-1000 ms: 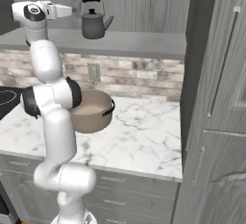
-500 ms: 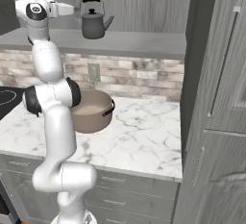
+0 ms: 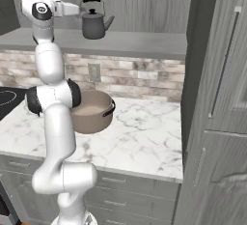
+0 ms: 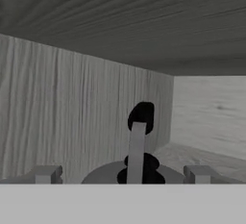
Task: Pick the kettle from the cabinet and place it on a stove burner. Then pick the pot from the counter and place it on another stove burner. Finally, turn both burners on.
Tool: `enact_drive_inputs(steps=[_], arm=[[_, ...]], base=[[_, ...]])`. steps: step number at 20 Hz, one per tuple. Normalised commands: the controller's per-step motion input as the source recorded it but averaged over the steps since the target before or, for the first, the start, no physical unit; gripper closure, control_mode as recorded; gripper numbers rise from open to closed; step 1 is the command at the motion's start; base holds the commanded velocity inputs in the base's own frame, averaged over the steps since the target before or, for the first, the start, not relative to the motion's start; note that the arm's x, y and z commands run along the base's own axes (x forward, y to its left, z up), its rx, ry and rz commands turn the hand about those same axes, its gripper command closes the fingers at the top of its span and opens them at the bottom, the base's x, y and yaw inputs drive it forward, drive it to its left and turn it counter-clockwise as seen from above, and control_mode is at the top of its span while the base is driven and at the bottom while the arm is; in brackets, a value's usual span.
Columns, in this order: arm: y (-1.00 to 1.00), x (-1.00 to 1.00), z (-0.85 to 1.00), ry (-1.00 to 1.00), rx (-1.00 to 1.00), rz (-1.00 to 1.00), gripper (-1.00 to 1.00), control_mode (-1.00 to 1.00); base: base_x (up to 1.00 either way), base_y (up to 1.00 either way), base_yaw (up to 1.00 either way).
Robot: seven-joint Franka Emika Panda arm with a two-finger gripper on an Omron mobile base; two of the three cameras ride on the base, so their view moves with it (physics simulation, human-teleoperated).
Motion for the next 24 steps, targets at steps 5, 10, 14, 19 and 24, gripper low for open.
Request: enact_drive_inputs(steps=[5, 10, 14, 19, 24], arm=[[-0.48, -0.01, -0.3, -0.02, 0.0, -0.02, -1.0, -1.0], [-0.08, 0.0, 0.0, -0.02, 0.01, 0.0, -1.0, -1.0], [0.0, 0.0, 0.0, 0.0, 0.0, 0.0, 1.0, -1.0], [0.0, 0.0, 0.0, 0.0, 0.0, 0.0, 1.0, -1.0], [0.0, 0.0, 0.0, 0.0, 0.0, 0.0, 1.0, -1.0]], base=[[0.0, 0.0, 0.0], [0.0, 0.0, 0.0], [0.0, 0.0, 0.0], [0.0, 0.0, 0.0], [0.0, 0.0, 0.0]])
